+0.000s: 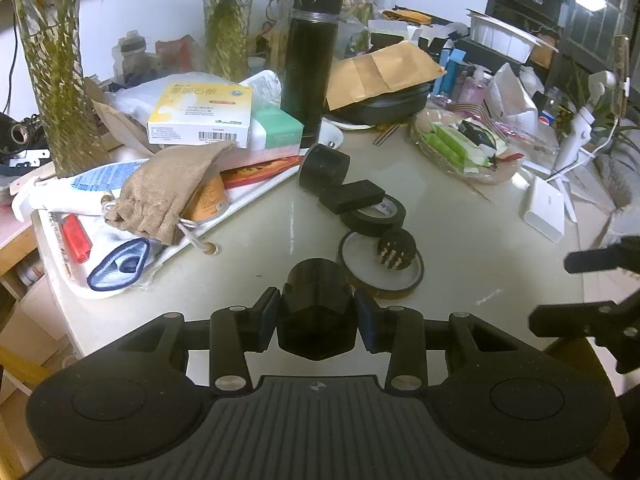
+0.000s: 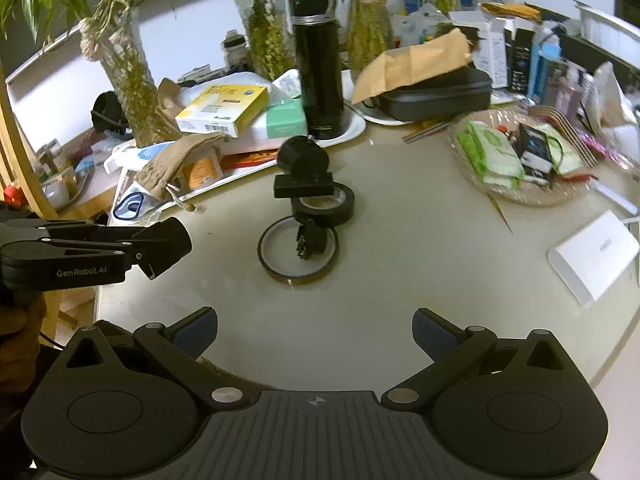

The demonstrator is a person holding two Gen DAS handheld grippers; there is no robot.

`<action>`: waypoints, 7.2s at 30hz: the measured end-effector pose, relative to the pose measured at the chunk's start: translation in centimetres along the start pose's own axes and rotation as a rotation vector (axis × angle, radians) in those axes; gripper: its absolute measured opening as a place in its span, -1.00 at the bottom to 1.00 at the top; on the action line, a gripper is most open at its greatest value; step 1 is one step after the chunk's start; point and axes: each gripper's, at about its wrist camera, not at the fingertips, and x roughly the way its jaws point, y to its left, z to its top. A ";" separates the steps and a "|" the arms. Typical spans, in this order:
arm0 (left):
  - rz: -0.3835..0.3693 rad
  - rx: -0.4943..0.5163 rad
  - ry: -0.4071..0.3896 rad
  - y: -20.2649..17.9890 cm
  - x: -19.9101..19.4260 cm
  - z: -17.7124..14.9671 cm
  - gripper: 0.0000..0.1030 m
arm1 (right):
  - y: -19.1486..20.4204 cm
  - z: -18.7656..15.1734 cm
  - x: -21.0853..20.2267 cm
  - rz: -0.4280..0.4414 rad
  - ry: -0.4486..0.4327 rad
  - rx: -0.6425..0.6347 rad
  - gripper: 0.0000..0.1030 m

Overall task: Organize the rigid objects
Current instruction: 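Lift the black plug with the left tool, then grasp the orange-edged clear tape ring with the right tool while the left tool holds the plug, then carry the plug and tape ring toward the cardboard box with both tools, then open the left tool to drop the plug into the box while the right tool releases the ring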

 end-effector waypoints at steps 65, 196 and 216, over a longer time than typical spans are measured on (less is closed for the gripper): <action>0.043 -0.080 -0.040 3.3 -0.4 0.2 -0.23 | 3.5 6.2 15.3 -0.046 0.281 -0.075 0.68; -0.096 0.039 0.060 -3.6 -11.1 -8.1 0.04 | 5.1 -7.5 -6.1 -0.018 0.013 -0.164 1.00; -0.068 0.086 0.032 -4.0 -10.1 -6.9 0.05 | 3.3 -6.9 -5.9 -0.077 0.000 -0.051 1.00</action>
